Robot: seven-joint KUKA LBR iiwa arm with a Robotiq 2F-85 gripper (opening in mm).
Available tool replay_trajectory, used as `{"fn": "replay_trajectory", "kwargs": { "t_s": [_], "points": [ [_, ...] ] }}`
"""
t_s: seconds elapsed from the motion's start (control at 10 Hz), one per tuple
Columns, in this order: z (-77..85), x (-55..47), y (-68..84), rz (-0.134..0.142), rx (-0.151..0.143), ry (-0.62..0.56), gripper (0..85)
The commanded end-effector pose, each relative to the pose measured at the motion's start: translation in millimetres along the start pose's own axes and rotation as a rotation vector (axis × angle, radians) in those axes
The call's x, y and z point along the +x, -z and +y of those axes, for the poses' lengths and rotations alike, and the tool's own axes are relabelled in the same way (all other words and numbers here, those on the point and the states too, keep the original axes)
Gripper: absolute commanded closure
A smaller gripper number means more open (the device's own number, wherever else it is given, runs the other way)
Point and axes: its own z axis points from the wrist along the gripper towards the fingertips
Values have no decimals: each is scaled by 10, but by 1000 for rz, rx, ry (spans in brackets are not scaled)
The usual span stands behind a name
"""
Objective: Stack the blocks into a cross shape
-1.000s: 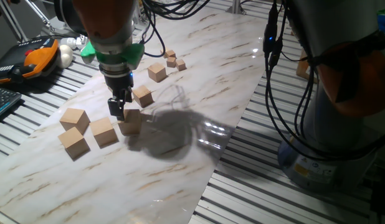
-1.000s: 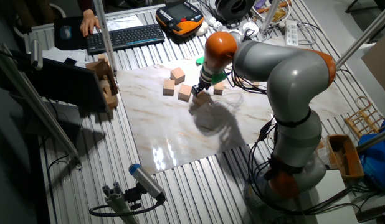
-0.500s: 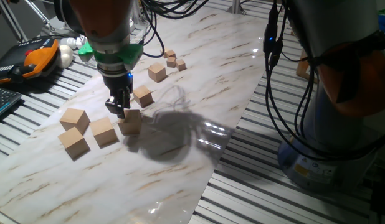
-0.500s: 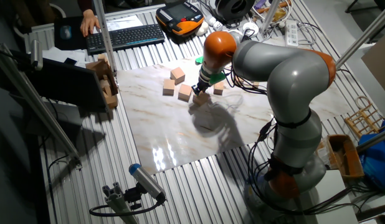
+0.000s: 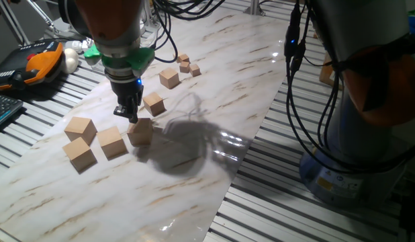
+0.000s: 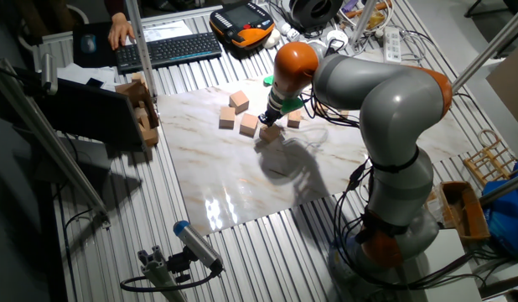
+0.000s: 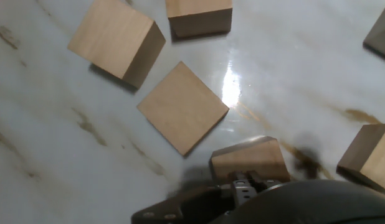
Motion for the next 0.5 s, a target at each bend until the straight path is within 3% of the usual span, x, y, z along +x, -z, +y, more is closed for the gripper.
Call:
{"fn": "replay_trajectory", "kwargs": {
  "t_s": [0.0,0.4],
  "points": [
    [4,0,3,1,1,-8,850],
    [0,-1,4,2,-2,-17,850]
  ]
}}
